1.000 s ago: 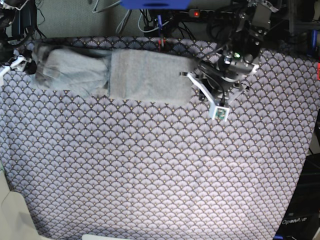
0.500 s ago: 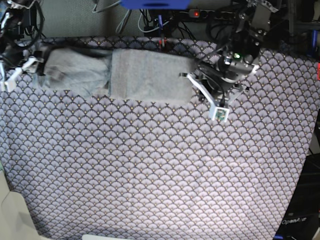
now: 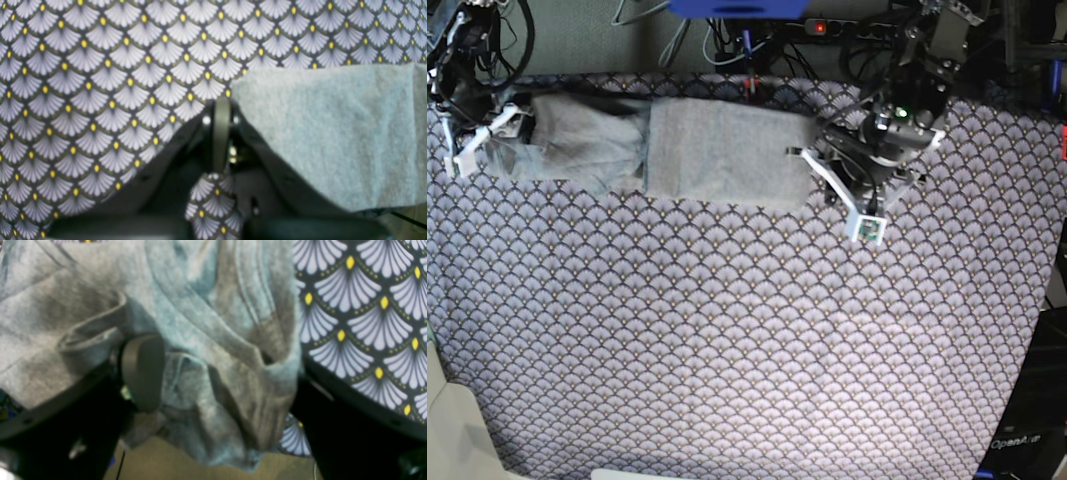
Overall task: Fold the T-shirt properly
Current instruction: 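Grasp the bunched strip end with the right gripper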
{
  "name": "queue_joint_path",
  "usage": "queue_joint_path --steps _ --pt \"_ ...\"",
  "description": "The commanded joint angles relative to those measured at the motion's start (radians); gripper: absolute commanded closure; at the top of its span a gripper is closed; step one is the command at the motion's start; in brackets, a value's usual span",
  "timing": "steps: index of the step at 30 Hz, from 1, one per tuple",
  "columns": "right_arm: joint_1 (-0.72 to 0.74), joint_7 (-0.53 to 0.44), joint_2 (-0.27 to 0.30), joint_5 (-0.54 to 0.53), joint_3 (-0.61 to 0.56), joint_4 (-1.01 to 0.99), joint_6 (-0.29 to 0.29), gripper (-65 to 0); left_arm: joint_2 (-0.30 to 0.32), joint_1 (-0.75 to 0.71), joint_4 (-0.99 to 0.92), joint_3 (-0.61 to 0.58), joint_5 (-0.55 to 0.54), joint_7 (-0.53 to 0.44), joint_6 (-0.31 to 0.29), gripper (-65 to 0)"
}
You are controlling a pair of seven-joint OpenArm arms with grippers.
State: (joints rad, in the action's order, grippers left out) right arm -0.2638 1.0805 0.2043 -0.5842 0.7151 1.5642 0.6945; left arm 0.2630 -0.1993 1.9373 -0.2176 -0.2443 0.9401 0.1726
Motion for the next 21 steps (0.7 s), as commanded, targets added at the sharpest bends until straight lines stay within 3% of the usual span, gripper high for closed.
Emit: queue_joint_path --steps 1,6,12,16,21 --pt "0.004 -0.010 0.016 -0.016 0.007 0.015 0.004 -47.6 0.000 0.010 0.015 0.004 0.000 -0.017 0.000 0.0" --pt "0.004 -0.010 0.013 -0.016 0.008 0.011 0.004 -46.9 0.000 0.010 0.015 0.004 0.000 -0.019 0.000 0.0" --pt "0.031 -0.009 0.021 -0.026 0.008 -0.130 0.004 -38.7 0.002 0.010 0.015 0.004 0.000 -0.014 0.000 0.0" --pt "0.042 -0.009 0.036 -0.029 0.005 -0.199 0.004 -30.0 0.002 0.010 0.015 0.004 0.000 -0.013 0.000 0.0" --pt "0.041 0.014 0.044 -0.076 0.005 -0.196 0.004 -13.5 0.002 0.010 0.015 0.002 0.000 -0.013 0.000 0.0"
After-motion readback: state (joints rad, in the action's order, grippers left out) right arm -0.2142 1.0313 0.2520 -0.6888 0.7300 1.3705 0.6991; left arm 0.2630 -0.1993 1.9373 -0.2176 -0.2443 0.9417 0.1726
